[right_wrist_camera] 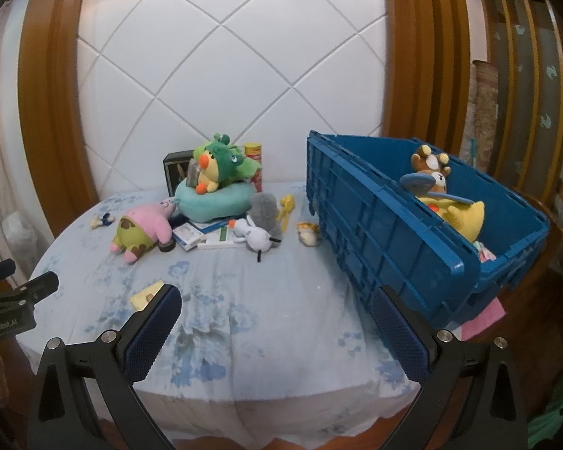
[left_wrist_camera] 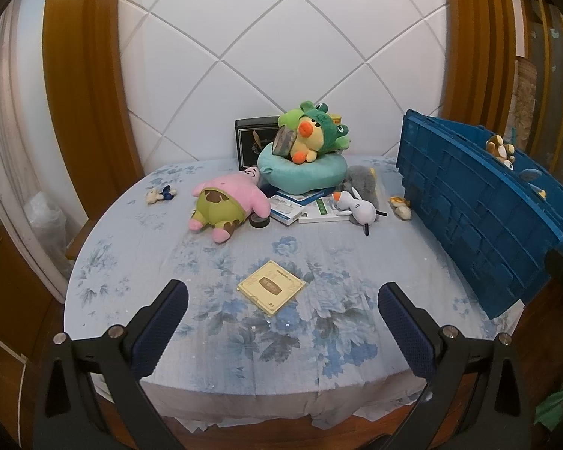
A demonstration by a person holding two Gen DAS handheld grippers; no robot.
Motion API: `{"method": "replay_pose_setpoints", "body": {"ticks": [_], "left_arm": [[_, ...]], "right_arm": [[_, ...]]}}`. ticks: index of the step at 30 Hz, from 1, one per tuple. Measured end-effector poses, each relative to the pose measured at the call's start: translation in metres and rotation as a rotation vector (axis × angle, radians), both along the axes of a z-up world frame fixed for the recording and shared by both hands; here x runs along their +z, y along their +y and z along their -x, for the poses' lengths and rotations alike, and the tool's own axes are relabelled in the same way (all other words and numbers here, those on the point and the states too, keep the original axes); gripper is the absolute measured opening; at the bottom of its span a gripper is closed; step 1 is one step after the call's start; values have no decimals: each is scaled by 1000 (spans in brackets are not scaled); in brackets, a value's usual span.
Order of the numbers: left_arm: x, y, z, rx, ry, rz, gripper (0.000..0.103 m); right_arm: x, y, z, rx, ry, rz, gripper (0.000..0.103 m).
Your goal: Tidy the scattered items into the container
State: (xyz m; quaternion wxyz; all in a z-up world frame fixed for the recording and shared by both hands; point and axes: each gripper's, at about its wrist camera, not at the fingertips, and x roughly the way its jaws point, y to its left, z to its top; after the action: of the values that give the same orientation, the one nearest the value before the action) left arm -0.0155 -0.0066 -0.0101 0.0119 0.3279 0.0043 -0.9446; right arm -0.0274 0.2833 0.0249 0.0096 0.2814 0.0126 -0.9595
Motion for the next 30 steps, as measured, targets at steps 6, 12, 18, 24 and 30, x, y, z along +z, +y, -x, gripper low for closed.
{"method": "replay_pose_setpoints", "body": {"ticks": [6, 12, 18, 24, 30], "left_arm": [[0, -4, 5, 1, -1, -1, 103], [-2, -7, 9, 1, -2, -5, 103], [-3, -11, 14, 4, -5, -5, 103], [-8, -1, 11, 17, 1, -2, 103], [-9, -3, 14, 14, -2, -2, 103]], "right_arm": [[0, -1, 5, 2, -1, 1, 103], [-1, -4, 8, 3, -4, -4, 103], [-1, -9, 15, 11, -11, -7, 103], [-2, -11, 21, 14, -16, -9, 103], [-3, -13, 25, 9, -15, -8, 103]]}}
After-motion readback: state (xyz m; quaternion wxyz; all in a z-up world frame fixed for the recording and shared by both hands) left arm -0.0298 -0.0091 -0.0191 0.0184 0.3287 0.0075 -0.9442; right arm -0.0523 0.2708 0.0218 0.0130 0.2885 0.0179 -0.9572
